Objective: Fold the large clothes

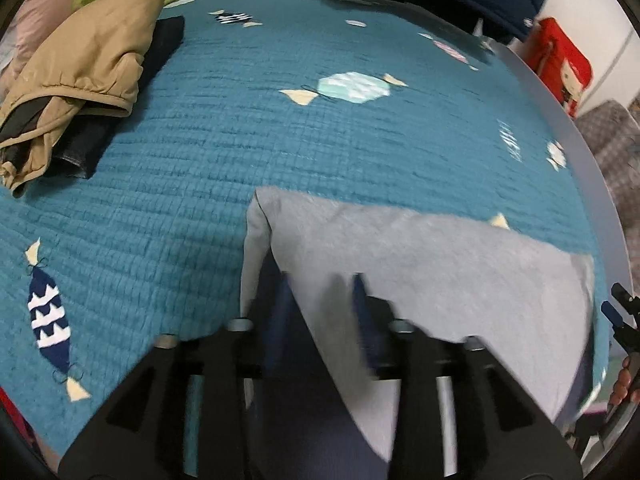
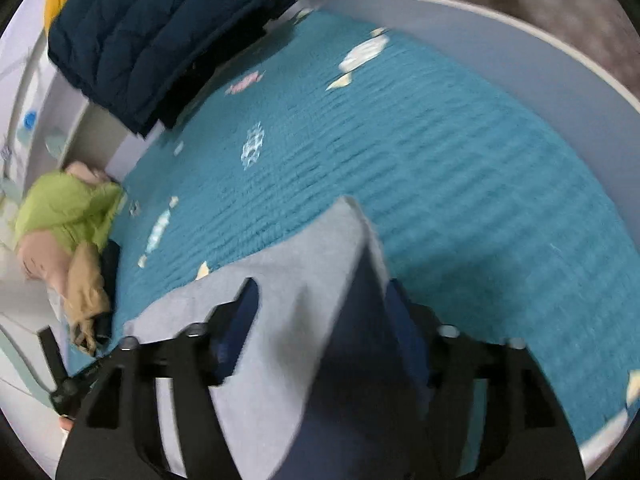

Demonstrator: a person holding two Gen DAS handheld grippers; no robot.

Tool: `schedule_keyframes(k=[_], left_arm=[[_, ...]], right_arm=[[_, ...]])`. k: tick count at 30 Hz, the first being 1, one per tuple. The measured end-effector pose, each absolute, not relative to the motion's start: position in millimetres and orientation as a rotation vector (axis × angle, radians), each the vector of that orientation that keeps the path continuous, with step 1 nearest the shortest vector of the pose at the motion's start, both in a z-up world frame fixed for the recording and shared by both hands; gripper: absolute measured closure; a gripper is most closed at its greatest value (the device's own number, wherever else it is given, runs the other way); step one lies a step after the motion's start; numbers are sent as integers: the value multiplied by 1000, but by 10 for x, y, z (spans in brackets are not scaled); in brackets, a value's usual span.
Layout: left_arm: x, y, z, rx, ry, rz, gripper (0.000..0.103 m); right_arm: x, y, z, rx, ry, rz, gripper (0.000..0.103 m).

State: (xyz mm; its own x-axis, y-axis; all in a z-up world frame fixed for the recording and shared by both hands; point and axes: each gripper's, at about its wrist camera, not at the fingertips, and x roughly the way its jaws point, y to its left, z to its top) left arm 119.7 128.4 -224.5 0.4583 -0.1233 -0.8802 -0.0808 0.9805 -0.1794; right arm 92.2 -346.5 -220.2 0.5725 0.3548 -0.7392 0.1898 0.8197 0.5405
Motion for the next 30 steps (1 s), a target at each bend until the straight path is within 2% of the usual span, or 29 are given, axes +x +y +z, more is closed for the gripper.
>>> schedule_keyframes(k=[2,5,8,12,14,18,21,24,26,28,30], left_arm=[[1085,1245,-2198,-179,1102,-58,55],[891,1171,-2163,-143,1117,-101,41],[746,1134,-2190,-121,1135,-112,41],[590,1095,-2284,-112,1153,-109,41],[570,1075,-2338,-89,1165,-98,41],[564,1101,-2321,-116,1154,-94,41],[548,1115,-2316,-133,1150,-89,41],[539,1102,-2323,-132,1146,-86,41],[534,1099,-2326,-140,1143,-84,41],[543,1085,-2326,-147,1144,-82,41],[556,1057,-2314,-136,1144,-85,41]], right_arm=[[766,-3524,-2263,687,1005,143,30],[512,-3597,-2431,740,1058,129,25],[303,-3635,-2644,843,1108,183,25],[138,-3747,-2771,1029,1016,269,24],[96,-3736,-2882,1210,1032,363,23],[69,-3673,-2862,1184,1032,349,25],[80,-3602,-2968,1366,1030,460,24],[110,-3660,-3002,1374,1034,389,29],[127,-3671,-2989,1382,1020,359,26],[184,-3631,-2911,1327,1002,350,29],[218,-3572,-2847,1255,987,309,49]])
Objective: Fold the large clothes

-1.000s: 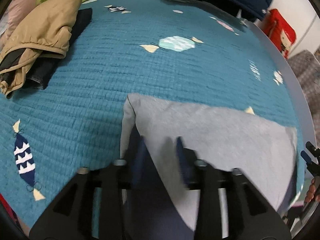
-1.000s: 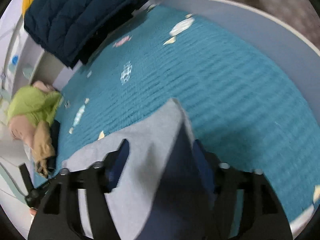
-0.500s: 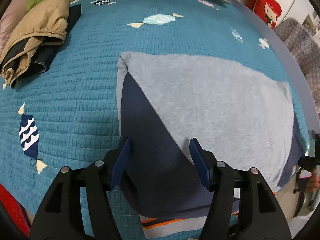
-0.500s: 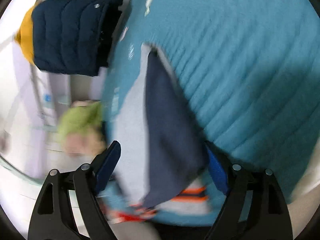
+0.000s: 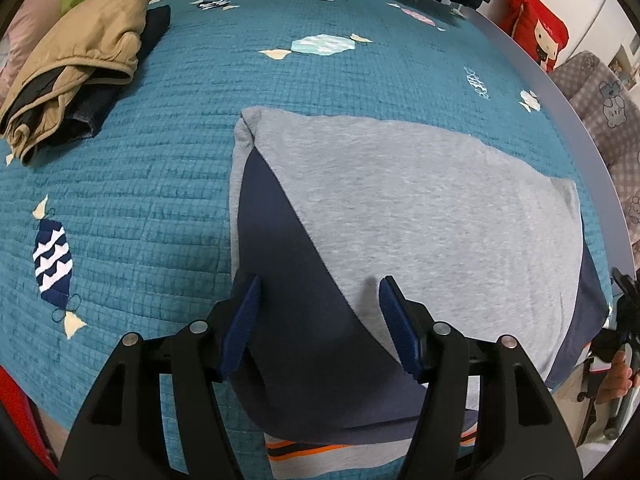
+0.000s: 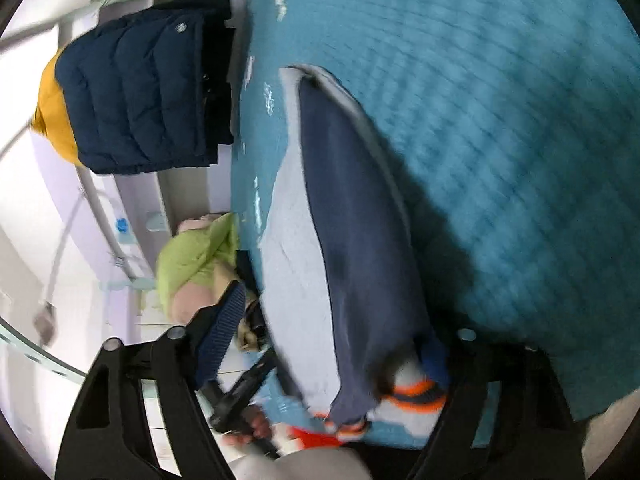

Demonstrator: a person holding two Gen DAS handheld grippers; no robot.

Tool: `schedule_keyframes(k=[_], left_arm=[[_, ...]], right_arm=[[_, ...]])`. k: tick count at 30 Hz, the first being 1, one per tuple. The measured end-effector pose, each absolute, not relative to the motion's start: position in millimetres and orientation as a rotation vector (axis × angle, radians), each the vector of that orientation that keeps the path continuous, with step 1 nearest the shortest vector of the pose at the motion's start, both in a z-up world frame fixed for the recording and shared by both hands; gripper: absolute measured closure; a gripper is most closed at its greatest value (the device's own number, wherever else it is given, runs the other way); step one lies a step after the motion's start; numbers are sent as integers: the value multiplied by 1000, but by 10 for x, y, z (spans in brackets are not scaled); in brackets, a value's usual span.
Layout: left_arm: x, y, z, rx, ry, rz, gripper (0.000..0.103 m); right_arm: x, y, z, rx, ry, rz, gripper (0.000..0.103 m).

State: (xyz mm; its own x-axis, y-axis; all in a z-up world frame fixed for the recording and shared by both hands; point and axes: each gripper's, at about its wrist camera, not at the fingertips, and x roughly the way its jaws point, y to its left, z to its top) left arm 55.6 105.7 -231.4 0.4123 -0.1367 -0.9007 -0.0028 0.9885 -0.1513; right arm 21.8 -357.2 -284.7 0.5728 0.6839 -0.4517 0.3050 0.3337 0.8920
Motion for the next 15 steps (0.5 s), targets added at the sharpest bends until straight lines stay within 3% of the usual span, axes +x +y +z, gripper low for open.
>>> schedule_keyframes(k=[1,2,3,4,8,10,12,14,15], left_arm=[[560,1038,-2300,-129,1142,-88,41],[566,1025,-2282,-127,1140,-91,41],[572,1017,-2271,-129,1139,-94,41],[583,1008,-2256,-135,1142,-97,41],[659,894,-2162,-156,1151,-122,43],[720,783,-2069,-138,1137,-147,51],[817,627,-1935,-146,1133,-205,69],[885,497,-1823,-152,1130,-261,72],[940,379,-1734,-134,1116,-294,79]], right_arm=[[253,-3521,-2793,1200,988,271,59],[283,-3469,-2785,1151,997,233,63],[304,-3411,-2773,1059,1025,165,78],[301,-3351,-2749,982,1039,111,82],[176,-3248,-2536,938,963,92,86],[176,-3107,-2393,816,958,64,86],[203,-2987,-2301,754,939,83,87],[223,-2909,-2208,698,937,88,87],[233,-2874,-2182,670,940,82,87]])
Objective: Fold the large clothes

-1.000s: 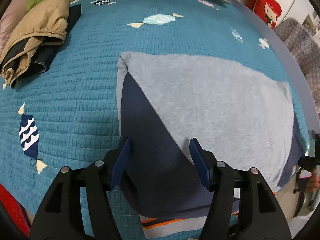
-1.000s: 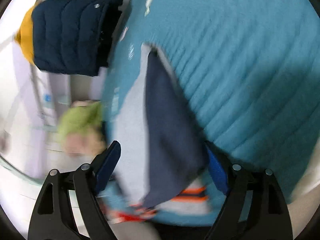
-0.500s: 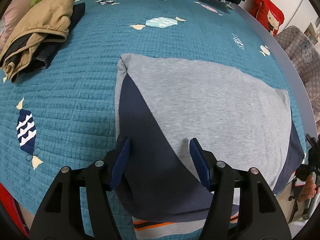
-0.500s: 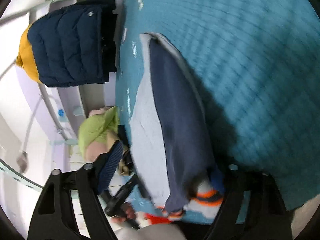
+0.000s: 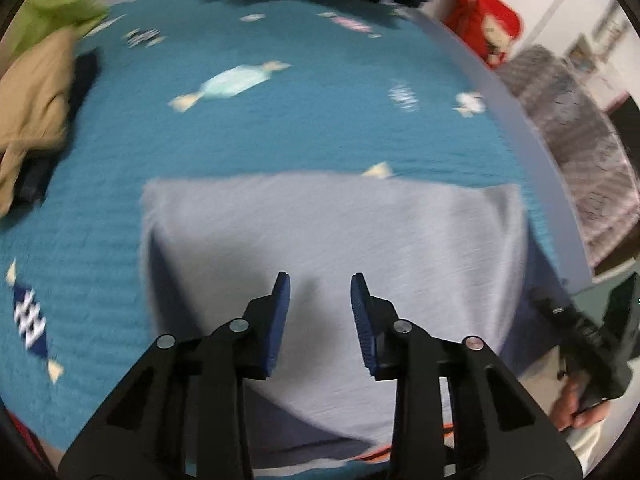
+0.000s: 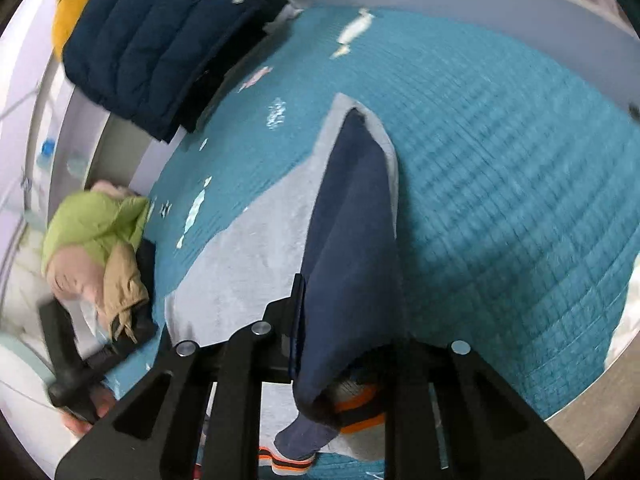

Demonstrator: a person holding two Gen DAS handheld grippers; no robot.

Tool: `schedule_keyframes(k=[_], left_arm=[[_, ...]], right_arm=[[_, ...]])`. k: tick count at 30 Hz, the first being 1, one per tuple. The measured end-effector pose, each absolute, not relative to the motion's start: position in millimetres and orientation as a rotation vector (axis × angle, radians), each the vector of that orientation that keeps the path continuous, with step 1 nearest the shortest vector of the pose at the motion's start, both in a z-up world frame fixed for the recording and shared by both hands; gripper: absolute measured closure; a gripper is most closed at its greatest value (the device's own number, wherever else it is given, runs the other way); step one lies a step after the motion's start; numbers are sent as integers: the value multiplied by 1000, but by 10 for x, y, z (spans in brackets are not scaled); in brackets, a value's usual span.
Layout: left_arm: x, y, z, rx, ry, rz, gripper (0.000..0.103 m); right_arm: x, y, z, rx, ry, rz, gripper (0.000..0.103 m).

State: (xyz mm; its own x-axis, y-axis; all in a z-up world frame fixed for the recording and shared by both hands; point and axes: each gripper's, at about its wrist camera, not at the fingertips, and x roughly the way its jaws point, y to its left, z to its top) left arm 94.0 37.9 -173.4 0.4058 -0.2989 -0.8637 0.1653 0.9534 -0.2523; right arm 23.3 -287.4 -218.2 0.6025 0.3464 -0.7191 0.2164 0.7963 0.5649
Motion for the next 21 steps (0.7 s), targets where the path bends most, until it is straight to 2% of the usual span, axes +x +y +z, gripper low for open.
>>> schedule_keyframes(k=[3,4,6,11,14,17,21], left_arm=[[1153,33,-1555,-67,1061,-359,90],[1229,-49,-1540,-56,1061,-366,91],[1467,-256,-1582,-50,1088,-370,100],[2020,-489,-2075,-122,1261,-361,103],[2233,-530,-2684,-132,1401,-295,103],[2178,-439,-2631,-198,1372,-291,103],[1780,-395,-2515,-134,1437,-287,103]], right_arm=[[248,-2800,-2193,634,950,70,87],[246,-2787,-2206,627,954,59,87],[259,-2771,-2223,626,956,51,86],[241,-2832,-2260,660,979,21,86],[241,-2861,-2284,665,989,17,86],[244,-2878,-2296,662,1007,14,85],[265,-2885,-2311,665,1018,15,84]])
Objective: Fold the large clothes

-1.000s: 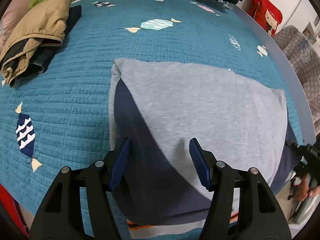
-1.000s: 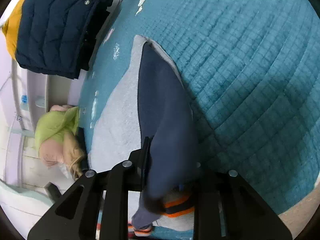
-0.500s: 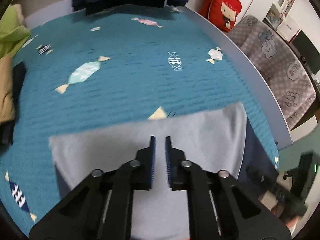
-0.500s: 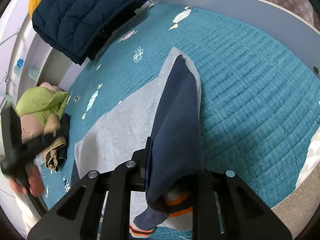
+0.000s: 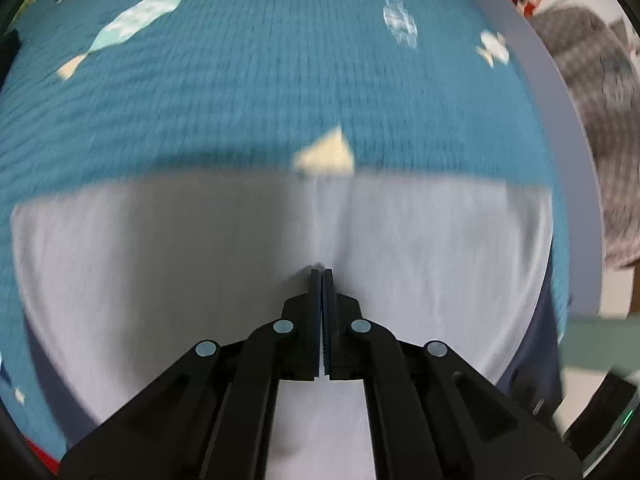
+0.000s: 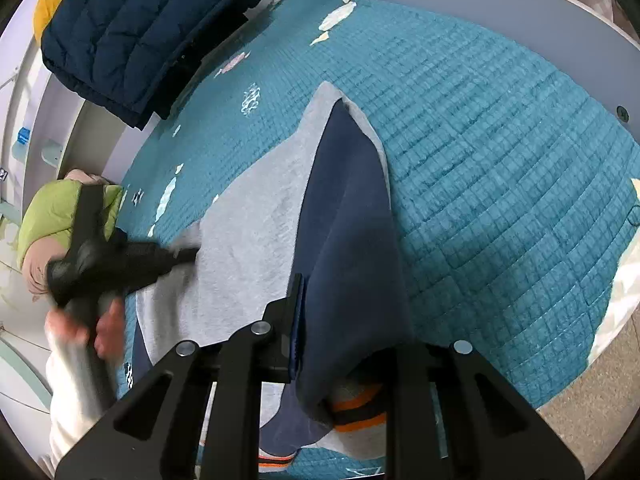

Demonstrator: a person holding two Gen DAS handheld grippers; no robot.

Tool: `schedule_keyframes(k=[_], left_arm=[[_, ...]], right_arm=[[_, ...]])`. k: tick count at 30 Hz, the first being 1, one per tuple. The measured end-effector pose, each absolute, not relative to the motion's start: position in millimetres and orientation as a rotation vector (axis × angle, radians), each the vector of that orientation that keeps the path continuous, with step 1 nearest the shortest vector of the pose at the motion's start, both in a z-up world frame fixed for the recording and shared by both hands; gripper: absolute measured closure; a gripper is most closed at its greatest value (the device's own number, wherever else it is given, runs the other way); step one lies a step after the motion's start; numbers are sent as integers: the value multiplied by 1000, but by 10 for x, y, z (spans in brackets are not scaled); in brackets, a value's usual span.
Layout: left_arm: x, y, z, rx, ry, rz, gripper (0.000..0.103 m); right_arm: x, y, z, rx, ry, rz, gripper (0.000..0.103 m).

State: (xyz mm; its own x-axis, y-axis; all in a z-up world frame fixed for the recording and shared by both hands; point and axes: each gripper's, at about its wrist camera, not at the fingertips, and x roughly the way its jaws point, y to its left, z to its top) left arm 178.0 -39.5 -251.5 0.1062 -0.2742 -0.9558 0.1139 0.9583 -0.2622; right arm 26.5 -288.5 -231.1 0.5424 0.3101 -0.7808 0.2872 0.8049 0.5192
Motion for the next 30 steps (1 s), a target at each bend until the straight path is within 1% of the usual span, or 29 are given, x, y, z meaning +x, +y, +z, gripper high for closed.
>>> schedule_keyframes(k=[2,3,5,7,11,15,19,21,22,28,30], left_arm=[[1538,-378,-2615,-95,1435,-283,103],[1385,-399,-2619,-50,1351,-286,103],[1203,-480,-2557,31,1319,-251,103],[1048,-528,-2513,20,1366,-249,103],[647,-567,-2598,101,1424,-266,103],[480,-416,-2602,39,1475,-284,103],[220,-352,-2552,43,1447,-272,103],[48,-362,-2603,42,1480,-283,103],[-34,-341,-2591,43,1456,-275,103],[-89,-277,-2256,38,1350,-320,103],[158,-309,-2076,38,1299,-332,102]], right_arm=[[275,-2889,-2339,664,1025,12,84],[287,-2879,-2351,667,1030,5,84],[301,-2886,-2387,662,1050,-12,83],[293,-2881,-2377,662,1051,-4,83],[292,-2849,-2380,631,1059,-8,83],[288,-2825,-2385,610,1079,-3,83],[340,-2793,-2379,564,1115,11,83],[362,-2786,-2377,546,1129,25,82],[373,-2782,-2382,536,1137,32,82],[416,-2770,-2409,518,1155,46,82],[406,-2770,-2400,528,1146,42,82]])
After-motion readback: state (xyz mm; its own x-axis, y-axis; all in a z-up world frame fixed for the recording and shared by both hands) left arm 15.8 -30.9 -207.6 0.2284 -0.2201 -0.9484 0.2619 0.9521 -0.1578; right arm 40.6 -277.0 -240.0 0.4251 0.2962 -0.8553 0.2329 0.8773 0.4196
